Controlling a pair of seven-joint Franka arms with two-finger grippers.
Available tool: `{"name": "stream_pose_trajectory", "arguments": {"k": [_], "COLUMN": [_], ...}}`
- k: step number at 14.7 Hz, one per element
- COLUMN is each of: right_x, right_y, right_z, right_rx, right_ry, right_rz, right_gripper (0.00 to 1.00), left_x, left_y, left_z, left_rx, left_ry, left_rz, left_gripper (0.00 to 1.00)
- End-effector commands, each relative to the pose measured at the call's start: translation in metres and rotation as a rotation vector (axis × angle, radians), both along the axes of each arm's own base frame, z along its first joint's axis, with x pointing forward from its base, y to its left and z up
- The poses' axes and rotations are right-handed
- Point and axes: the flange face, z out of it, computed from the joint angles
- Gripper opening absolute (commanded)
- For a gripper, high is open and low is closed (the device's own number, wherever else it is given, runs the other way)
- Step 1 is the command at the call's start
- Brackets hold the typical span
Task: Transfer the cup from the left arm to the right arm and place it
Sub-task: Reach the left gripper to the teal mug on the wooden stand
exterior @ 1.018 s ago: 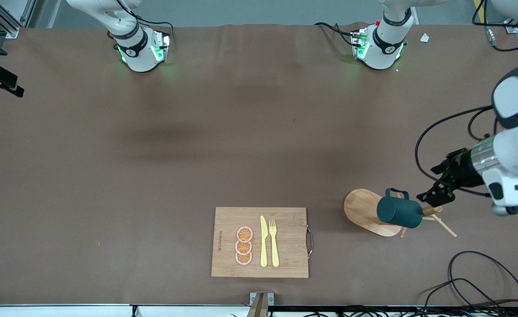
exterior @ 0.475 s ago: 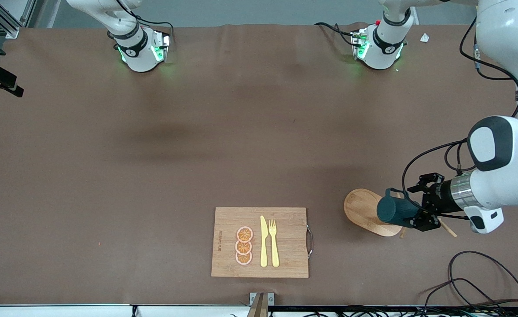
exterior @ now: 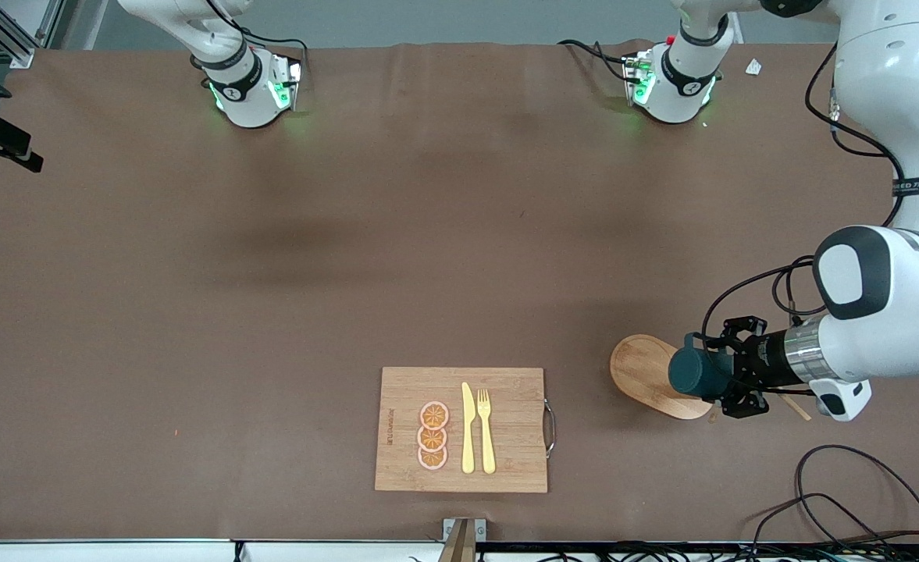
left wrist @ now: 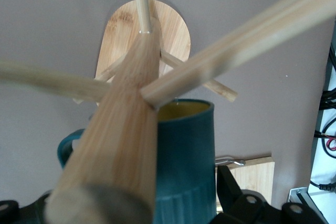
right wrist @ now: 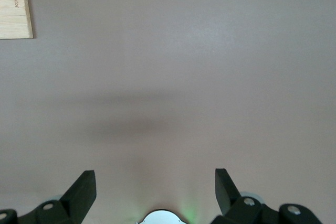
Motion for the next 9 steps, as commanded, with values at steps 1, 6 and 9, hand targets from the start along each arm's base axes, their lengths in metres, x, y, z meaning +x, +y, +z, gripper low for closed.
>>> {"name": "stream_pose_trajectory", "arguments": {"k": [1,6,9], "right_x": [-0.005,-0.005,-0.005], "right_y": [0.0,0.0,0.0], "right_z": [0.002,0.002,0.002], "right_rx": [0.007,0.007,0.007], "right_ry": [-0.003,-0.003,-0.005], "right_rz": [0.004,0.004,0.004], "right_gripper": [1.0,1.0,1.0], "left_x": [0.004,0.004,0.003], "left_y": [-0.002,-0.009,-0.019], "left_z": [0.001,0.012,0.032], "left_rx": [-0.016,-0.015,-0.022], "left_ry": [-0.011,-0.034,-0.058], "left_rz": [0.021,-0.005,-0.006], "left_gripper": [0.92,0.45,0.46]}}
